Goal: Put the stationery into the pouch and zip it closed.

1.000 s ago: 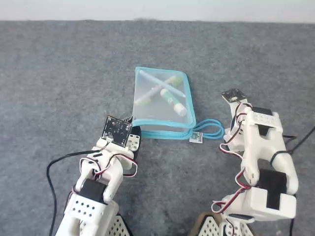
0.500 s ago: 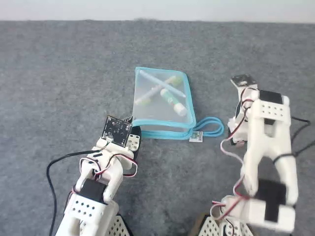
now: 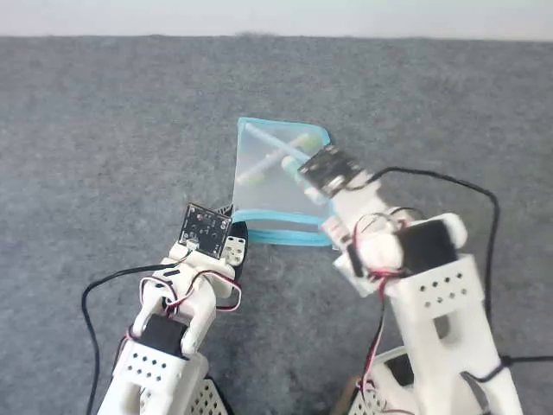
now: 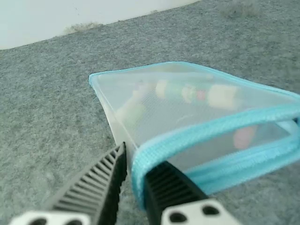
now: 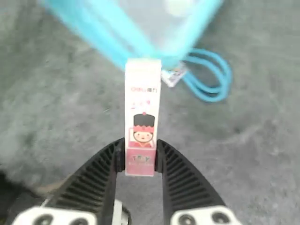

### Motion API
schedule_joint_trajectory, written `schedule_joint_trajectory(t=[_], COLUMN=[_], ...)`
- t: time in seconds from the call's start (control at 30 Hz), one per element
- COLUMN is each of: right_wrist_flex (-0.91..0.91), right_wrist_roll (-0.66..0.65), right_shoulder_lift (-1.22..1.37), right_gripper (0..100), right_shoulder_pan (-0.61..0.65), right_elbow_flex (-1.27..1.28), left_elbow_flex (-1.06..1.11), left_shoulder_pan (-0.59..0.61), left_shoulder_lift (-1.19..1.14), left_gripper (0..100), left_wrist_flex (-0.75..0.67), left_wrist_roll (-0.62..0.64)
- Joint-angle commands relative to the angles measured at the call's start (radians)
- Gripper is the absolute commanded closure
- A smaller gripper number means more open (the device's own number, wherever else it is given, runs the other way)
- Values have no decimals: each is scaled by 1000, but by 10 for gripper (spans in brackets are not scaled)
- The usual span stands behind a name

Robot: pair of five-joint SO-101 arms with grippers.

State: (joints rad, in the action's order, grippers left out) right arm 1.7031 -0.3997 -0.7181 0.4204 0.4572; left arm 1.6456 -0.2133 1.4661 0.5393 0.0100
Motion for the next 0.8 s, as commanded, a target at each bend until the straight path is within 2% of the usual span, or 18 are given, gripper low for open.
schedule_joint_trajectory(t=[0.0,0.23,0.4,0.77], right_wrist_flex=[12,-30,-90,-65], right_wrist_roll=[6,12,75,158], right_shoulder_lift=[5,159,300,593], right_gripper=[992,992,992,992], right_shoulder_pan=[91,197,197,174], right_elbow_flex=[-11,-17,-66,-410], left_elbow_flex=[-10,-10,-10,-10], left_shoulder_pan=[29,26,25,25], left_shoulder_lift=[9,9,9,9], left_gripper=[989,989,989,989], left_wrist_flex=[-3,-3,-3,-3], left_wrist_roll=[-12,-12,-12,-12])
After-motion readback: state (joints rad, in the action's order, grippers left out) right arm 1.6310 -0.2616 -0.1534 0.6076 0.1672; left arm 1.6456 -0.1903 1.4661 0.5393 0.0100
